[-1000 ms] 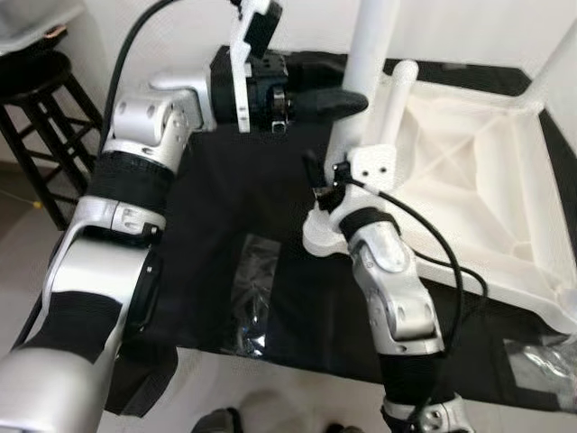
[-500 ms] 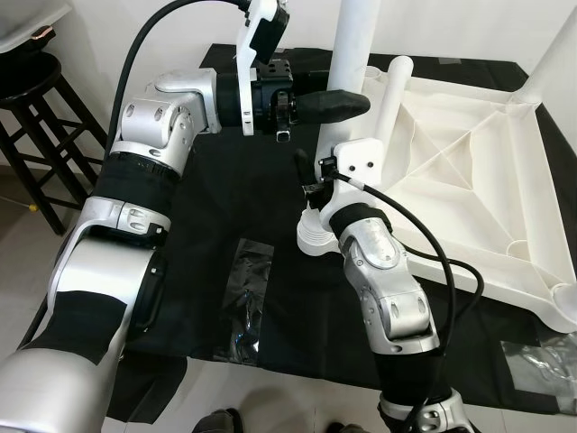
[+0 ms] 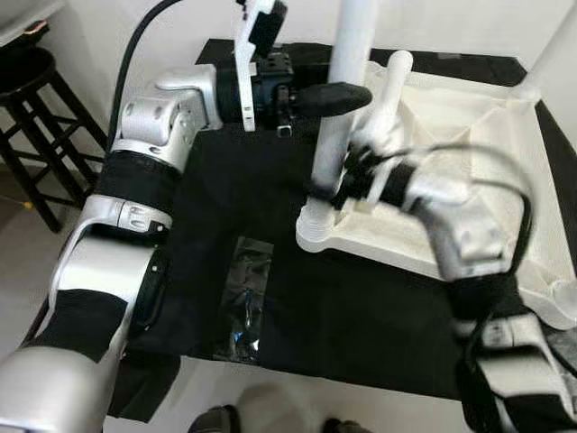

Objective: Building children table

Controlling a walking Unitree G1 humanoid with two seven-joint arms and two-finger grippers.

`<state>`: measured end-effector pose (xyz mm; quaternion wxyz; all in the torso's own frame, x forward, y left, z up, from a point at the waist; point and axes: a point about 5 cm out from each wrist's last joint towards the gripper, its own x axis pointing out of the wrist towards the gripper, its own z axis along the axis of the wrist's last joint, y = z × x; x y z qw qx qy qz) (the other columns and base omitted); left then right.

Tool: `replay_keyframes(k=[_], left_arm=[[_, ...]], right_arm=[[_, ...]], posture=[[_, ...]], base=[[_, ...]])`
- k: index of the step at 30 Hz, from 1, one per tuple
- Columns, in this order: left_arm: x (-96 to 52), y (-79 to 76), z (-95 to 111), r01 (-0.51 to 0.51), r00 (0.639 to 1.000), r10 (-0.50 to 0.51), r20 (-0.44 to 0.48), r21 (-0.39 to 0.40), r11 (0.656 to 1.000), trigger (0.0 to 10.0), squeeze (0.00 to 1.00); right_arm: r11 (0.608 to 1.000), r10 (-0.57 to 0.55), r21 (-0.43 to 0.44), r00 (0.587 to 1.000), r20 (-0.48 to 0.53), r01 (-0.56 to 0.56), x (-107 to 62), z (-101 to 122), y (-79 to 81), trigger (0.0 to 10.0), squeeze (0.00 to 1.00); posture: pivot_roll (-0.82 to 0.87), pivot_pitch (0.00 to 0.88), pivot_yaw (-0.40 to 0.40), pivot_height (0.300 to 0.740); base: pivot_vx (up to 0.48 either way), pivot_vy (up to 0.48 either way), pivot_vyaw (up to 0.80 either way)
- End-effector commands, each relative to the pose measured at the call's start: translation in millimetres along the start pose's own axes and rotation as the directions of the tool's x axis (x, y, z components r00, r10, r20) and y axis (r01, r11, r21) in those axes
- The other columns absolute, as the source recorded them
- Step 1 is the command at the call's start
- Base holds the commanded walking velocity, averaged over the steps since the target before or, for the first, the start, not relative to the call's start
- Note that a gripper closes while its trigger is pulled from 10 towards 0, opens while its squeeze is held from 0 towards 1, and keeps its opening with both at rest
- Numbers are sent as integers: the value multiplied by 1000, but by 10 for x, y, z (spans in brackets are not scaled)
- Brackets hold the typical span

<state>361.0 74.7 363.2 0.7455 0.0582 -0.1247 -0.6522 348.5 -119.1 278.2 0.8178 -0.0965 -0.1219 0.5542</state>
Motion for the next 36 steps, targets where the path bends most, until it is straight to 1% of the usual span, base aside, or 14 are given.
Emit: replay_keyframes(k=[1, 5, 6, 8, 9, 21, 22, 23, 29, 30, 31, 32, 33, 36], left_arm=[[44, -18, -60, 21, 999, -21, -28, -15, 1000, 0, 0], [44, -20, -61, 24, 999, -24, -31, -15, 1000, 0, 0], [42, -21, -59, 26, 999, -26, -32, -14, 1000, 0, 0], [39, -21, -58, 27, 999, -28, -33, -13, 1000, 0, 0], [40, -21, -55, 28, 999, -29, -35, -11, 1000, 0, 0], [59, -32, -44, 37, 999, -37, -24, 2, 999, 0, 0], [63, -12, -42, 12, 1000, -12, -20, -2, 1000, 10000, 894], [63, -9, -44, 10, 1000, -10, -22, 3, 1000, 10000, 1000], [66, -1, -28, -4, 1000, 4, -16, 2, 1000, 10000, 1000], [62, 7, -19, -15, 1000, 15, -14, -2, 1000, 10000, 1000], [52, 9, -14, -21, 1000, 21, -14, -1, 1000, 10000, 1000], [52, 9, -14, -21, 1000, 21, -14, -1, 1000, 10000, 1000], [37, 24, -10, -34, 999, 34, -14, -5, 999, 10000, 1000], [30, 35, -27, -46, 999, 46, -23, -4, 999, 10000, 1000]], right_arm=[[995, 71, 70, 997, -9, -70, 37, -108, -1, 10000, 0], [992, 97, 88, 995, -35, -93, 67, -170, -49, 10000, 0], [991, 96, 100, 994, -41, -92, 80, -212, -86, 3647, 0], [990, 97, 110, 994, -44, -92, 86, -240, -110, 3647, 0], [985, 113, 132, 992, -47, -106, 78, -275, -114, 0, 0], [978, 112, 179, 994, -13, -108, -57, -384, -133, 0, 0], [981, 89, 174, 996, -10, -85, -79, -401, -128, 0, 0], [985, 62, 162, 998, -17, -59, -92, -424, -118, 0, 0], [988, -94, 114, 993, -66, 101, -23, -561, -48, 0, 0], [950, -280, 120, 956, -92, 289, 62, -646, 41, 0, 0], [794, -592, 85, 797, -121, 602, 104, -720, 141, 0, 0], [794, -592, 85, 797, -121, 602, 104, -720, 141, 0, 0], [699, -676, 154, 715, -178, 698, 234, -841, 491, 0, 0], [645, -713, 179, 669, -211, 743, 335, -890, 719, 0, 0]], posture=[[53, 137, 8, 740], [59, 138, 9, 740], [63, 137, 9, 740], [64, 138, 10, 740], [66, 138, 8, 740], [59, 143, 9, 740], [58, 147, 8, 740], [53, 148, 9, 740], [44, 158, -14, 740], [48, 160, -28, 740], [53, 160, -28, 740], [53, 160, -28, 740], [63, 172, -11, 740], [61, 174, -3, 740]], base=[[0, 0, 0], [0, 0, 0], [0, 0, 0], [0, 0, 0], [0, 0, 0], [0, 0, 0], [0, 0, 0], [0, 0, 0], [0, 0, 0], [0, 0, 0], [0, 0, 0], [0, 0, 0], [0, 0, 0], [0, 0, 0]])
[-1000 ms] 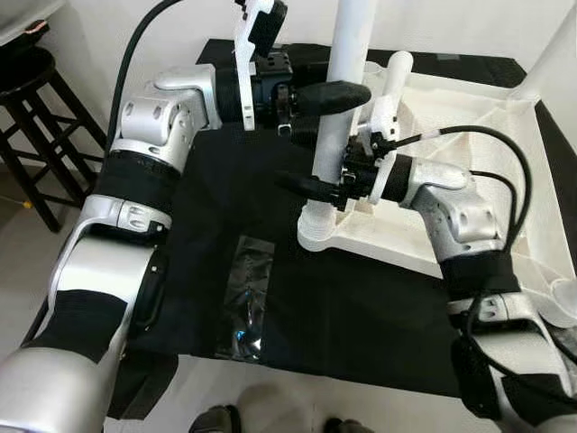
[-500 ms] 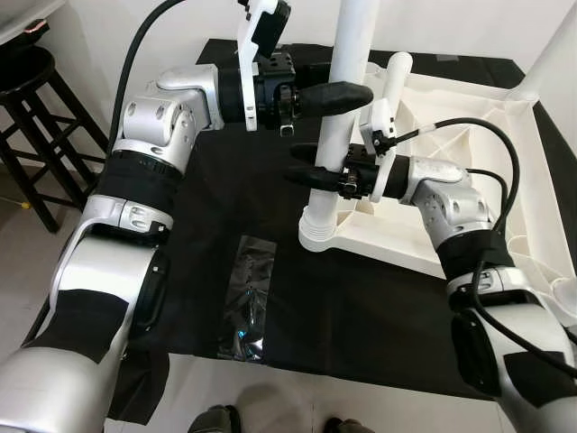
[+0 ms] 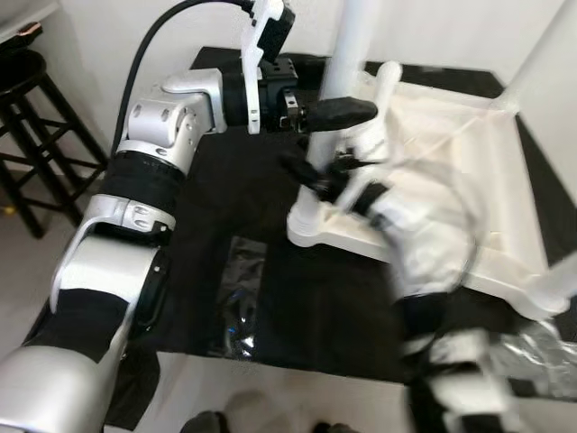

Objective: Building children table

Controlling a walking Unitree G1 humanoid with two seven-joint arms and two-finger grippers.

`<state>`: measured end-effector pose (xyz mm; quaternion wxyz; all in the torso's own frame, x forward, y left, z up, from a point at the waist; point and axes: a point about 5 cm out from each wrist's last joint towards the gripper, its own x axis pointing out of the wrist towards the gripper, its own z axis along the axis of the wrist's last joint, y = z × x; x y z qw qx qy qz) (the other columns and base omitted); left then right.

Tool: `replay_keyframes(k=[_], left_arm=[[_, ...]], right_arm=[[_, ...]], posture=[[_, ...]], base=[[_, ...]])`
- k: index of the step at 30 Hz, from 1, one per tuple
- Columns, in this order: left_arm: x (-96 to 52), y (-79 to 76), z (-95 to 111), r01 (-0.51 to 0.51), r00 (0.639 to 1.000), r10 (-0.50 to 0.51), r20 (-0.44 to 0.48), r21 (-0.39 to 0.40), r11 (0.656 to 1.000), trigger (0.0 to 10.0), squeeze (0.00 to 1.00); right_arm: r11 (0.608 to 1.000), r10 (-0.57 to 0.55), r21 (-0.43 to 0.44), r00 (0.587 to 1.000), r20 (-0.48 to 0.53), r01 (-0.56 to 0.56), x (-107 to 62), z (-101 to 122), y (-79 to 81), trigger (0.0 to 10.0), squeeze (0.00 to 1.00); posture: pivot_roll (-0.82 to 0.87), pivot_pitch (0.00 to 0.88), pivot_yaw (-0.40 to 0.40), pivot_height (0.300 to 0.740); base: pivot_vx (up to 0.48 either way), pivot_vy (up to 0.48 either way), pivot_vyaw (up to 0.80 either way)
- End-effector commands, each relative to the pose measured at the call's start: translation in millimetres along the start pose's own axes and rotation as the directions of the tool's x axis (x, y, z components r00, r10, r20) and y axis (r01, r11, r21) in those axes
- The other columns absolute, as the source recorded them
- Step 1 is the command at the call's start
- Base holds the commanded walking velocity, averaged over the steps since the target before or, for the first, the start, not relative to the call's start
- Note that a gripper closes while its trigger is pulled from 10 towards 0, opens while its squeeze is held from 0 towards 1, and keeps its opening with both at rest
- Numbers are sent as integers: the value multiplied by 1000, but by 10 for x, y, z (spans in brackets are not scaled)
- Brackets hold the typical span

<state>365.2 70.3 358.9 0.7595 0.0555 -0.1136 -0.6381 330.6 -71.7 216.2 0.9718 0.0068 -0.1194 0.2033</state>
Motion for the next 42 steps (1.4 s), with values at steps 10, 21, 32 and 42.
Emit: replay_keyframes(k=[10, 21, 32, 42], left_arm=[[10, 13, -14, 6, 1000, -5, -24, 2, 1000, 10000, 0], [-1, 14, -27, 16, 999, -15, -44, 17, 1000, 0, 0], [-18, -7, -17, 35, 998, -33, -52, 24, 999, 0, 0], [-24, -43, -10, 61, 996, -59, -60, 26, 998, 0, 0]], right_arm=[[998, -41, 30, 991, -129, 46, 76, -317, 103, 0, 0], [955, 295, 2, 955, -22, -295, 139, 57, 224, 10000, 0], [672, 727, -89, 677, -111, -736, 118, 300, -437, 10000, 1000], [620, 776, -14, 616, -139, -784, 265, 475, -740, 10000, 0]], posture=[[57, 145, 0, 740], [75, 129, 11, 740], [87, 122, 6, 740], [100, 124, 9, 740]], base=[[0, 0, 0], [0, 0, 0], [0, 0, 0], [0, 0, 0]])
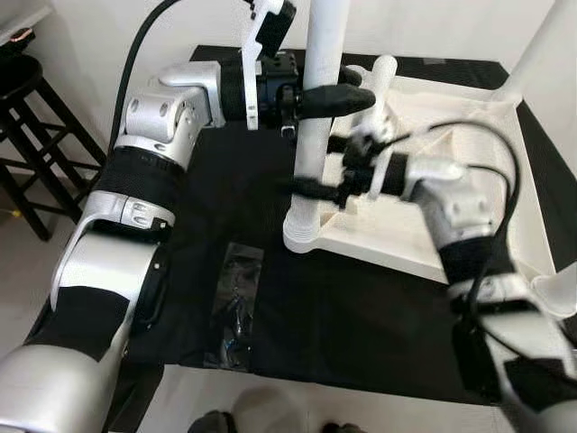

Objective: Building children table

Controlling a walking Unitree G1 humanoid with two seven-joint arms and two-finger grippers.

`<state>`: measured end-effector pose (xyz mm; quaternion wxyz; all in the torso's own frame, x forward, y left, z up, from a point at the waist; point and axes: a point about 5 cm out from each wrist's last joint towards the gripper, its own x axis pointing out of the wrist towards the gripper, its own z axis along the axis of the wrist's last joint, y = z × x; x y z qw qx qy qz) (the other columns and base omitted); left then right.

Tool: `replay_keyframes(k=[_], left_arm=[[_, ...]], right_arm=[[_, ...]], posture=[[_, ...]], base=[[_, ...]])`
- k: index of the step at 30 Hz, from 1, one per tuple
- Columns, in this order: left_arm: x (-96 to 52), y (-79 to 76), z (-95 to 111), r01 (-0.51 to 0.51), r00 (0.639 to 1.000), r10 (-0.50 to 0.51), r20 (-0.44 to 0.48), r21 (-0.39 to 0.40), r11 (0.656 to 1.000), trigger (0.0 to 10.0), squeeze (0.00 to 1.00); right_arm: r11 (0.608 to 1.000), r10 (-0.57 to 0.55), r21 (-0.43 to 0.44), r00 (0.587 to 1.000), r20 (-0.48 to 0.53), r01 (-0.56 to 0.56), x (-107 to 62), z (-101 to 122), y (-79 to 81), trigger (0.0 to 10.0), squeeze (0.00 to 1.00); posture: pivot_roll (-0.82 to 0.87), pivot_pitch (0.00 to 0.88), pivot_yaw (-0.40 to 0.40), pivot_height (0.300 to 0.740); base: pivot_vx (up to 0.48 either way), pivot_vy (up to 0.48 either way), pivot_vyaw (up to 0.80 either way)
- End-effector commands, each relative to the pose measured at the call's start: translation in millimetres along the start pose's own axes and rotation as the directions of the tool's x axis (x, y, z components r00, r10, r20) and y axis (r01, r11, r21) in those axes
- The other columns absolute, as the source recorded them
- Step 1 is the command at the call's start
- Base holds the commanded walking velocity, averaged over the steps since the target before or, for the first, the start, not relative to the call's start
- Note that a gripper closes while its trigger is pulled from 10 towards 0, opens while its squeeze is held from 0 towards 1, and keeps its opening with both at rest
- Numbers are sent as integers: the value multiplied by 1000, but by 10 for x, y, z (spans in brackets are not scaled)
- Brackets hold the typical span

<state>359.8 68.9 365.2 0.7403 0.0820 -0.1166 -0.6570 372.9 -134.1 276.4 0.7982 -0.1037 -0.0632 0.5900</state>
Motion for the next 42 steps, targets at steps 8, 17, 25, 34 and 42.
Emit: replay_keyframes(k=[8, 17, 25, 34, 42], left_arm=[[-25, -21, -77, 7, 999, -8, -35, -11, 1000, 0, 0], [-9, -26, -87, 10, 999, -10, -31, -10, 1000, 0, 0], [-32, -12, -103, -7, 1000, 7, -30, -4, 1000, 10000, 1000], [-511, 0, -145, -91, 995, 90, -34, -47, 995, 10000, 1000], [-1451, -279, -676, -350, 920, 320, -227, -104, 931, 10000, 0]], right_arm=[[993, 111, 42, 994, 13, -112, 41, -126, 49, 0, 0], [990, 126, 68, 992, 8, -126, 15, -268, 79, 0, 0], [997, -7, 75, 1000, 21, 6, -100, -457, 131, 0, 0], [969, -188, 157, 982, -22, 189, 82, -784, 566, 0, 0], [494, -807, 223, 538, -242, 840, 392, -1031, 1047, 0, 0]], posture=[[99, 126, 14, 740], [92, 128, 12, 740], [85, 132, 9, 740], [65, 150, -3, 740], [83, 172, 0, 740]], base=[[0, 0, 0], [0, 0, 0], [0, 0, 0], [0, 0, 0], [0, 0, 0]])
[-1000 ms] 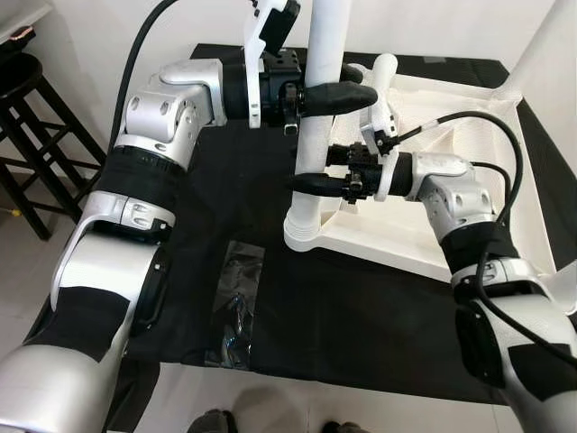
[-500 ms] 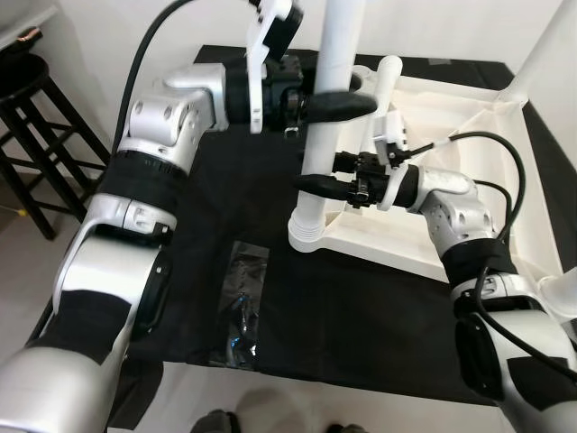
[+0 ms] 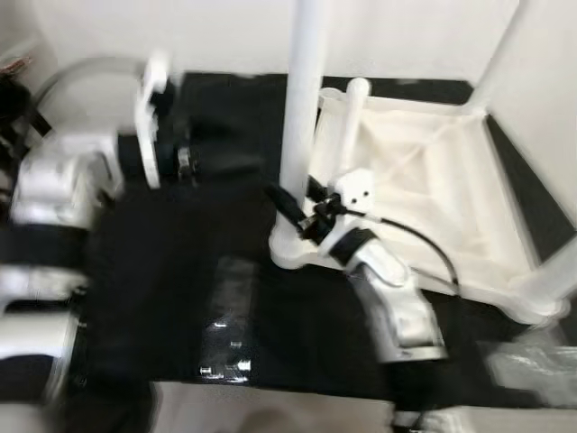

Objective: Building children table

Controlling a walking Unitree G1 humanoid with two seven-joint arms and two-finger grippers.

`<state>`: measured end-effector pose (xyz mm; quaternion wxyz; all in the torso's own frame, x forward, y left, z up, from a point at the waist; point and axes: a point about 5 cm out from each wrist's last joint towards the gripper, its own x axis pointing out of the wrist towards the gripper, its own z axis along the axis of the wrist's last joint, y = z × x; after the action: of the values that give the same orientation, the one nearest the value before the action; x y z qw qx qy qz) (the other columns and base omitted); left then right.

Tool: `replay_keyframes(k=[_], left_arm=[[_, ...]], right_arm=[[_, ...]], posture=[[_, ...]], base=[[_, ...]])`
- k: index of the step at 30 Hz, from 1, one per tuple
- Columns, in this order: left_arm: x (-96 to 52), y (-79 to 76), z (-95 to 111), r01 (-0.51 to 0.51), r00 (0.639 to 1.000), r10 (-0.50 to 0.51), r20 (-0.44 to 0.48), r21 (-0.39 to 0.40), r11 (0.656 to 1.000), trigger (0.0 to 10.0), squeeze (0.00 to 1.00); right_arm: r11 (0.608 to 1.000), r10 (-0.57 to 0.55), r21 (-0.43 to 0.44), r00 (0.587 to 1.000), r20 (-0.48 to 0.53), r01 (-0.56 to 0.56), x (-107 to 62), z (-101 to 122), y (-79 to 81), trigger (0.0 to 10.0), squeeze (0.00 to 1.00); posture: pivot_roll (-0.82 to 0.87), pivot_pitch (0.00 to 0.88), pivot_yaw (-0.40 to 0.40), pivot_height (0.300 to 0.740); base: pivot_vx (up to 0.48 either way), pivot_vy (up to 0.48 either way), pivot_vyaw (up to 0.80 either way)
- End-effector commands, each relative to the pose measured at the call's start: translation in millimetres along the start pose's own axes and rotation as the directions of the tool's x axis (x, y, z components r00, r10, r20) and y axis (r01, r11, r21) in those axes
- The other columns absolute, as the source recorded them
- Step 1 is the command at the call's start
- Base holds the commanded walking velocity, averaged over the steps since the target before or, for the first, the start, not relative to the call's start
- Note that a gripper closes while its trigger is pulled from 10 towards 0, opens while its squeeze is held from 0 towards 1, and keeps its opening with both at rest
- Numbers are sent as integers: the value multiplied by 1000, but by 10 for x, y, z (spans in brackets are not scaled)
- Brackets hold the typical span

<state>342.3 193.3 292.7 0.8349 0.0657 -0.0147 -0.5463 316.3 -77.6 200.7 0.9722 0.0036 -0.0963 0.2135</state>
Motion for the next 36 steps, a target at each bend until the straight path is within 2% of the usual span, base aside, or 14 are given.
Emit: replay_keyframes(k=[1, 4, 6, 7, 10, 11, 12, 13, 19, 20, 28, 33, 34, 36], left_arm=[[-148, -12, -101, -71, 997, 71, -32, 4, 997, 10000, 0], [-184, -310, -795, -249, 966, 242, -91, -72, 966, 10000, 0], [-144, -391, -885, -283, 958, 277, -77, -84, 955, 10000, 0], [-113, -448, -927, -308, 951, 303, -63, -88, 947, 10000, 0], [-113, -448, -927, -308, 951, 303, -63, -88, 947, 10000, 0], [-66, -536, -973, -315, 949, 312, -45, -76, 946, 10000, 0], [-66, -536, -973, -315, 949, 312, -45, -76, 946, 10000, 0], [-30, -632, -1008, -325, 946, 323, -33, -72, 943, 10000, 0], [38, -867, -1191, -379, 925, 378, -39, -47, 924, 10000, 0], [59, -916, -1228, -395, 918, 394, -37, -31, 918, 10000, 0], [118, -1023, -1268, -467, 884, 467, 4, -40, 883, 10000, 0], [179, -1194, -1338, -514, 858, 514, -5, 4, 858, 10000, 0], [176, -1215, -1339, -526, 850, 526, -4, 4, 850, 10000, 0], [172, -1235, -1339, -539, 842, 539, -1, 3, 842, 10000, 0]], right_arm=[[980, -158, 80, 957, -243, 183, -143, -483, 53, 0, 0], [989, -127, 54, 971, -204, 140, 47, -406, -19, 0, 0], [991, -117, 45, 971, -210, 129, 74, -388, -46, 784, 0], [991, -115, 34, 968, -222, 126, 71, -366, -41, 4314, 0], [991, -115, 34, 968, -222, 126, 71, -366, -41, 4314, 0], [997, -55, 49, 975, -215, 67, 91, -328, -14, 10000, 0], [997, -55, 49, 975, -215, 67, 91, -328, -14, 10000, 0], [998, 12, 67, 979, -206, 2, 95, -264, 26, 10000, 1000], [935, 329, 148, 944, -16, -323, 172, 135, -45, 10000, 984], [902, 412, 131, 911, 21, -411, 183, 219, -116, 10000, 0], [841, 539, 53, 842, -14, -538, 276, 277, -427, 10000, 0], [712, 702, 71, 711, -38, -698, 320, 303, -515, 10000, 0], [698, 715, 90, 698, -45, -710, 334, 288, -534, 0, 0], [685, 727, 106, 685, -46, -720, 339, 280, -550, 0, 0]], posture=[[83, 172, 0, 740], [79, 174, -24, 740], [80, 176, -25, 740], [80, 176, -25, 740], [80, 176, -25, 740], [78, 176, -27, 740], [78, 176, -27, 740], [86, 179, -29, 740], [86, 170, -31, 740], [85, 165, -36, 740], [80, 159, -56, 740], [92, 150, -70, 740], [100, 146, -73, 740], [100, 146, -73, 740]], base=[[0, 0, 0], [0, 0, 0], [0, 0, 0], [0, 0, 0], [0, 0, 0], [0, 0, 0], [0, 0, 0], [0, 0, 0], [0, 0, 0], [0, 0, 0], [0, 0, 0], [0, 0, 0], [0, 0, 0], [0, 0, 0]])
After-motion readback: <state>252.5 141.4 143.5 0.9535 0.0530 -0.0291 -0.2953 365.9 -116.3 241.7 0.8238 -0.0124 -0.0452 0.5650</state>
